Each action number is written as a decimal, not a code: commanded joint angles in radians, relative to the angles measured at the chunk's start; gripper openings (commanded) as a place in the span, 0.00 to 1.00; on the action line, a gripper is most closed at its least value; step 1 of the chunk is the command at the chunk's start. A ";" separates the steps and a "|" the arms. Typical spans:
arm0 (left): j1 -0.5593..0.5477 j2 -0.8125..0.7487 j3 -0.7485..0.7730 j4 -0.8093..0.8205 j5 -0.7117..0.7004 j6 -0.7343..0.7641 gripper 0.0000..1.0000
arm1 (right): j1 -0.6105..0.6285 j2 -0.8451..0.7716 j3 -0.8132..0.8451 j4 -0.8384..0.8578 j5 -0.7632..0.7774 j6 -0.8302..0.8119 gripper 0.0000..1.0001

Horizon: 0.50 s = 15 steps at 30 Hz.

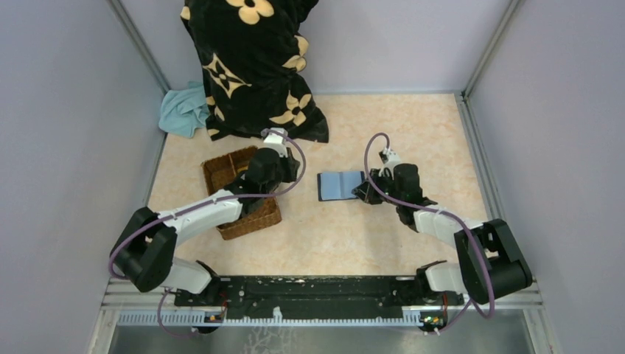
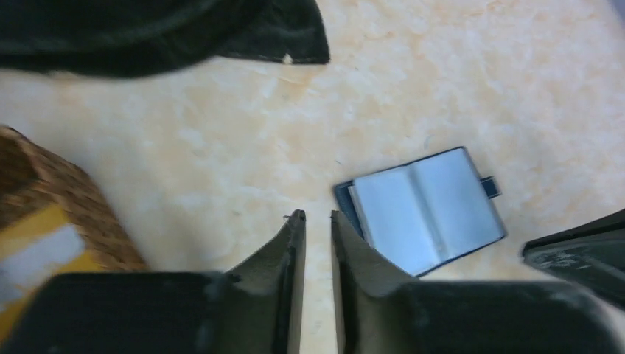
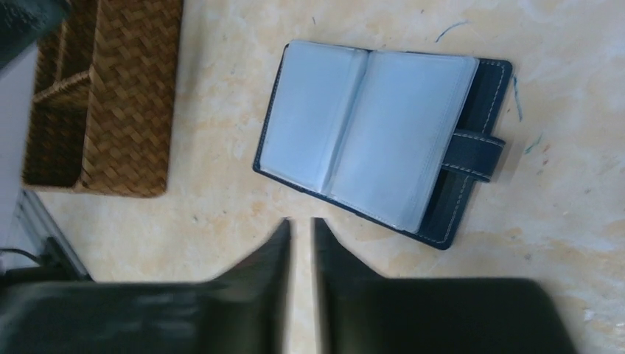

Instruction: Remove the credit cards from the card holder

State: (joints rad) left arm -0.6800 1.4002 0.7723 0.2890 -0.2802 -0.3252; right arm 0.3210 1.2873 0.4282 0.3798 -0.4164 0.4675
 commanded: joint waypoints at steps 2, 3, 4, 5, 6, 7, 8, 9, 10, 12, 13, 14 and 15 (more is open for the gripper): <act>0.007 0.040 0.027 0.019 0.104 -0.084 0.83 | 0.014 0.017 0.036 0.057 0.008 0.010 0.47; 0.007 0.042 0.028 0.018 0.129 -0.084 0.95 | 0.015 0.018 0.035 0.053 0.019 0.012 0.55; 0.007 0.044 0.026 0.020 0.151 -0.086 0.99 | 0.015 0.017 0.033 0.049 0.034 0.011 0.60; 0.007 0.044 0.023 0.023 0.173 -0.088 1.00 | 0.015 0.019 0.034 0.041 0.043 0.010 0.60; 0.007 0.045 0.021 0.030 0.203 -0.089 1.00 | 0.015 0.024 0.037 0.029 0.053 0.008 0.59; 0.007 0.047 0.018 0.034 0.224 -0.092 1.00 | 0.015 0.031 0.040 0.016 0.063 0.004 0.55; 0.007 0.052 0.016 0.038 0.258 -0.094 1.00 | 0.015 0.040 0.045 0.005 0.071 0.003 0.49; 0.007 0.055 0.013 0.044 0.274 -0.095 1.00 | 0.014 0.048 0.046 -0.003 0.078 0.002 0.38; 0.007 0.059 0.010 0.048 0.295 -0.100 1.00 | 0.014 0.057 0.046 -0.007 0.085 0.004 0.21; 0.007 0.068 0.002 0.053 0.311 -0.109 1.00 | 0.014 0.082 0.052 -0.021 0.097 0.011 0.00; 0.007 0.071 -0.001 0.053 0.314 -0.114 1.00 | 0.014 0.105 0.062 -0.031 0.101 0.015 0.00; 0.007 0.075 -0.006 0.055 0.316 -0.114 1.00 | 0.015 0.130 0.074 -0.043 0.099 0.018 0.00; 0.007 0.077 -0.011 0.058 0.320 -0.114 1.00 | 0.015 0.162 0.094 -0.054 0.095 0.023 0.00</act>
State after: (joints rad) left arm -0.6754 1.4590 0.7723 0.3084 -0.0265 -0.4198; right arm 0.3271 1.3743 0.4419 0.3431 -0.3435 0.4824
